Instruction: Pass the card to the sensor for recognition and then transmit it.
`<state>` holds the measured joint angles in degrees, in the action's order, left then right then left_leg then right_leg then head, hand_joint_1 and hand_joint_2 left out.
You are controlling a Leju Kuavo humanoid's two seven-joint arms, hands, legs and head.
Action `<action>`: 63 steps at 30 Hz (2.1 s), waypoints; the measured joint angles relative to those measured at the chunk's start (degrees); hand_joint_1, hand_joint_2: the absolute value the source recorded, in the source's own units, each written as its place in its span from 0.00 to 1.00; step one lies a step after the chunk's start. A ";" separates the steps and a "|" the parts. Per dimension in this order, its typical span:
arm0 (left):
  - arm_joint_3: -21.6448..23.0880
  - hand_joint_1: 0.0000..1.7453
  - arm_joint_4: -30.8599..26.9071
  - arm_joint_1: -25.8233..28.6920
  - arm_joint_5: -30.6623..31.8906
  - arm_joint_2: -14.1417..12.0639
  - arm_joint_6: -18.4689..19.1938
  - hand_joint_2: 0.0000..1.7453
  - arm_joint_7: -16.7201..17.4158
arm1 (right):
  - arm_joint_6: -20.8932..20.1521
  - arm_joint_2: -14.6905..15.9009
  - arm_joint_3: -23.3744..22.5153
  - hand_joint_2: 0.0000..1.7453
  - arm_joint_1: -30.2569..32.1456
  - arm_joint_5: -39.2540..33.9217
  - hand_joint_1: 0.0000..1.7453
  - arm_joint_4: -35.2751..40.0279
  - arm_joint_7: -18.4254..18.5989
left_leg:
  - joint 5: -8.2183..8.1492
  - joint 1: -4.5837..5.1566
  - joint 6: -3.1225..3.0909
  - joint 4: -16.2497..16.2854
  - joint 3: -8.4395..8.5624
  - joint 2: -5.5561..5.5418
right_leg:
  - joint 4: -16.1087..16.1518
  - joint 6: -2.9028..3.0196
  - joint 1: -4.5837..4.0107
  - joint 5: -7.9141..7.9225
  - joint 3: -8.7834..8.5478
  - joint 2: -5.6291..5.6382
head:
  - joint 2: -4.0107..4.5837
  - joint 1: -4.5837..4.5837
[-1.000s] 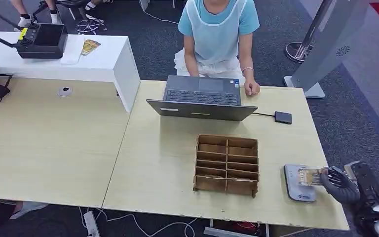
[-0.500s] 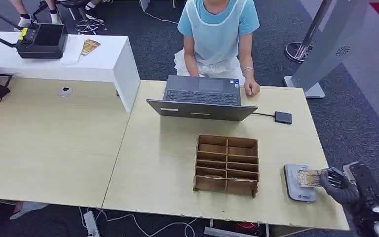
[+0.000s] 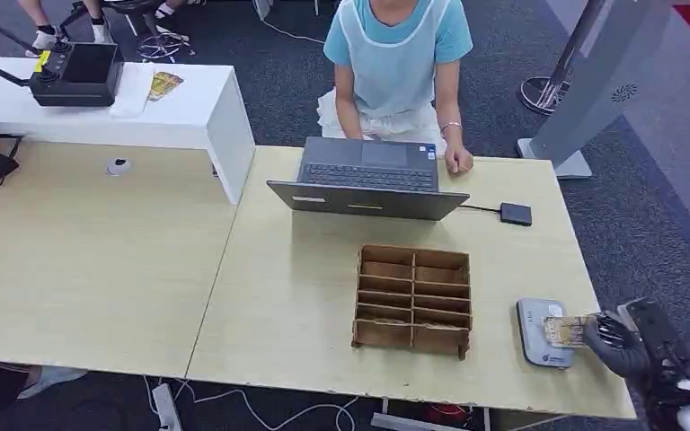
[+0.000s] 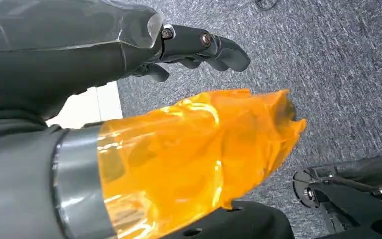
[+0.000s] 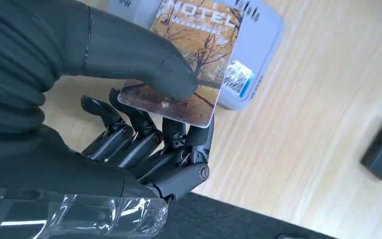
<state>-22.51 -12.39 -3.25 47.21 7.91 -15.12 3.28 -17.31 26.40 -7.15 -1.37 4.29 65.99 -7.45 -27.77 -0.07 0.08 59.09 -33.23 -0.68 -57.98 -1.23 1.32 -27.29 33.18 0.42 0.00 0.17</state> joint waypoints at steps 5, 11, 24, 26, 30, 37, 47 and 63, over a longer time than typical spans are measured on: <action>0.17 0.00 0.00 -0.03 0.00 0.11 0.02 0.00 0.00 | 1.48 -0.50 0.59 1.00 -0.50 2.71 1.00 -0.81 0.81 | 0.00 0.00 0.00 0.00 0.01 -0.01 | 0.00 0.00 0.00 0.00 0.00 -0.01 | 0.00 0.00; 0.22 0.00 0.00 -0.04 0.00 0.15 0.17 0.00 -0.02 | 1.79 -0.81 0.85 1.00 -0.60 3.21 1.00 -1.33 0.94 | 0.00 0.00 0.00 0.00 0.01 -0.01 | 0.00 0.00 0.00 0.00 -0.01 0.00 | 0.00 0.00; 0.22 0.00 0.00 -0.04 0.00 0.17 0.17 0.00 -0.02 | 1.88 -0.94 0.94 1.00 -0.73 3.23 1.00 -1.55 0.94 | 0.00 0.00 0.00 0.00 0.01 0.00 | 0.00 0.00 0.00 0.00 -0.01 0.00 | 0.00 0.00; 0.22 0.00 0.00 -0.04 0.00 0.17 0.17 0.00 0.00 | 1.88 -0.94 0.94 1.00 -0.74 3.23 1.00 -1.55 0.94 | 0.00 0.00 0.00 0.00 0.01 0.00 | 0.00 0.00 0.00 0.00 -0.01 0.00 | 0.00 0.00; 0.22 0.00 0.00 -0.04 0.00 0.17 0.17 0.00 0.00 | 1.88 -0.96 0.94 1.00 -0.76 3.23 1.00 -1.60 0.94 | 0.00 0.00 0.00 0.00 0.01 0.00 | 0.00 0.00 0.00 0.00 -0.01 0.00 | 0.00 0.00; 0.22 0.00 0.00 -0.04 0.00 0.20 0.17 0.00 0.00 | 6.30 -1.77 1.16 1.00 -1.81 12.71 1.00 -1.62 3.41 | 0.00 -0.01 0.00 0.00 0.05 0.03 | 0.00 0.00 -0.01 0.00 -0.04 0.03 | 0.00 0.00; 0.22 0.00 0.00 -0.03 0.00 0.26 0.09 0.00 0.00 | 4.41 -3.56 0.74 1.00 -2.83 11.36 1.00 -1.64 1.55 | 0.00 0.00 0.00 0.00 0.09 0.03 | 0.00 -0.01 0.00 0.01 -0.08 0.04 | 0.00 0.00; 0.22 0.00 0.00 -0.03 0.00 0.24 -0.20 0.00 0.26 | -0.09 -5.38 -2.36 1.00 -2.65 4.20 1.00 2.05 -2.01 | 0.00 0.00 0.00 0.00 0.06 0.02 | 0.00 0.00 0.00 0.01 -0.05 0.04 | 0.00 0.00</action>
<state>-22.29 -12.39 -3.28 47.21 8.15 -15.32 3.54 -17.40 21.03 -9.51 -4.02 8.48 68.04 -9.46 -27.77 -0.07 0.08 59.09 -33.16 -0.66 -57.98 -1.24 1.32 -27.28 33.13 0.46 0.00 0.17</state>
